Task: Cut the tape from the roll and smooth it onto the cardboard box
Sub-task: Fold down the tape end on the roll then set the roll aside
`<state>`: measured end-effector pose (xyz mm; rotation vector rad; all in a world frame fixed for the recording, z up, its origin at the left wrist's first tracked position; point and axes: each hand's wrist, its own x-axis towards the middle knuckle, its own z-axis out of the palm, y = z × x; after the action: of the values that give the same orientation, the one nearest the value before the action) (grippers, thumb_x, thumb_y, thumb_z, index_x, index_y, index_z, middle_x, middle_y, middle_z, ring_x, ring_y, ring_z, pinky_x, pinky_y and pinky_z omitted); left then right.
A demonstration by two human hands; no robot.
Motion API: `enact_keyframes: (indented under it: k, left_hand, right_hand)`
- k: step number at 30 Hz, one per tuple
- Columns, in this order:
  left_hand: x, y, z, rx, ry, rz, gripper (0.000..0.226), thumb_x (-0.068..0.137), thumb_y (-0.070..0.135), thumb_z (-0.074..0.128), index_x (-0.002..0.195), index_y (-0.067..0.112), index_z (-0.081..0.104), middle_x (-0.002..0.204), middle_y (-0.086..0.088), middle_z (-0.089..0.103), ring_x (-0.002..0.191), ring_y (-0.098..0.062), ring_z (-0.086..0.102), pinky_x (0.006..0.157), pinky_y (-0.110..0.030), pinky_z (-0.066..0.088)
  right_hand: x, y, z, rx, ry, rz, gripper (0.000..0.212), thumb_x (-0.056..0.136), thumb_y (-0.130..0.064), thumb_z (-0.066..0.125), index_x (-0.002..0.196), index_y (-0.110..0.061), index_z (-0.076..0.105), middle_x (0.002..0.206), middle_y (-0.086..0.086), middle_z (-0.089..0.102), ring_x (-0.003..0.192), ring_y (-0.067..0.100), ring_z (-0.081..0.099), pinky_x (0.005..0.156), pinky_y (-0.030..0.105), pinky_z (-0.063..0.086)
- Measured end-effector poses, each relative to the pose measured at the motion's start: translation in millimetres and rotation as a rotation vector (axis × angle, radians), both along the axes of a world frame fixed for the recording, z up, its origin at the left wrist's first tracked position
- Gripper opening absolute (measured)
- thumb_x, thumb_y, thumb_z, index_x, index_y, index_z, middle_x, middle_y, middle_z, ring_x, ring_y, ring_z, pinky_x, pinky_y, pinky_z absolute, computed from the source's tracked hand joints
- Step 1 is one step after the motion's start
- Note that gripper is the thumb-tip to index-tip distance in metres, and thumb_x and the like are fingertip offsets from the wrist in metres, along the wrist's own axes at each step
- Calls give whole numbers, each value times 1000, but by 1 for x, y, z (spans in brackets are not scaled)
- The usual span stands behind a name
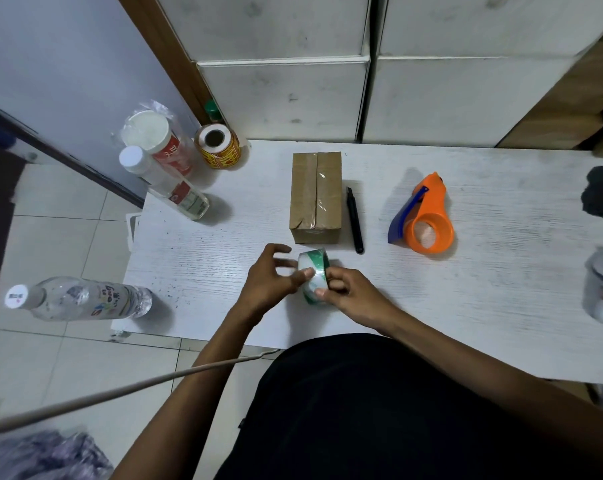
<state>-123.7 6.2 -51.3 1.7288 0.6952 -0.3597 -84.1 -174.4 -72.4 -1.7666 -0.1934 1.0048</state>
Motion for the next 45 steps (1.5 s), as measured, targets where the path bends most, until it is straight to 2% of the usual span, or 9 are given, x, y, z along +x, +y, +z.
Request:
enact_keyframes:
  k: [4, 6, 8, 12, 17, 22, 33, 38, 45]
  left_hand:
    - [-12, -6, -10, -32, -33, 7, 37, 86, 27, 76, 118, 25, 58, 79, -4, 70, 79, -14, 67, 74, -33, 57]
    - [-18, -12, -11, 23, -114, -15, 30, 88, 28, 73, 115, 28, 59, 78, -4, 70, 73, -10, 66, 72, -31, 56]
    - [-20, -15, -11, -3, -167, -7, 23, 90, 27, 70, 112, 27, 62, 81, -4, 69, 75, -11, 67, 69, -27, 56]
    - [-19, -20, -9, -66, -180, 81, 22, 89, 25, 72, 110, 29, 67, 91, -11, 72, 88, -20, 71, 78, -33, 58]
    - [-18, -29, -8, -13, -215, 153, 21, 93, 20, 66, 110, 28, 73, 82, 2, 72, 80, -3, 66, 82, -34, 56]
    - [-16, -34, -6, 15, -236, 166, 24, 97, 19, 58, 111, 28, 75, 106, 11, 76, 102, 1, 66, 88, -20, 50]
    - [-17, -32, -5, -128, -212, 206, 32, 83, 21, 78, 114, 29, 74, 98, -6, 77, 94, -14, 73, 86, -26, 57]
    - [-15, -29, -8, -153, -192, 195, 27, 93, 17, 66, 120, 19, 72, 101, -5, 78, 103, -18, 72, 89, -34, 57]
    - [-15, -27, -3, -154, -216, 131, 27, 94, 22, 65, 120, 26, 70, 106, -2, 76, 97, -13, 71, 81, -28, 57]
  right_hand:
    - [2, 4, 2, -41, 71, -38, 51, 85, -46, 63, 105, 1, 67, 102, 26, 72, 101, 37, 68, 97, 54, 50]
    - [2, 4, 0, -88, -11, -30, 64, 85, -58, 56, 89, 5, 64, 85, 26, 69, 82, 36, 67, 80, 50, 53]
    - [2, 3, 1, -105, -102, -27, 60, 92, -53, 51, 83, 5, 65, 73, 22, 64, 68, 31, 62, 69, 43, 50]
    - [3, 5, 1, -91, -115, -94, 54, 90, -50, 51, 86, 0, 70, 86, 27, 68, 84, 39, 66, 80, 53, 56]
    - [4, 5, 0, -68, -49, -152, 56, 88, -46, 57, 75, 9, 57, 65, 20, 52, 67, 28, 58, 78, 52, 56]
    - [4, 7, 2, -73, -16, -197, 55, 87, -45, 60, 72, 8, 58, 60, 14, 53, 64, 26, 62, 78, 51, 58]
    - [5, 3, 4, -95, -111, -154, 58, 93, -48, 54, 87, 7, 69, 87, 28, 70, 70, 29, 72, 75, 47, 61]
    - [6, 0, -2, -122, -137, -119, 59, 97, -44, 50, 80, 12, 60, 63, 16, 58, 62, 29, 66, 75, 52, 59]
    - [5, 0, -7, -113, -23, -182, 71, 88, -63, 39, 96, 1, 68, 95, 24, 73, 92, 37, 70, 89, 56, 54]
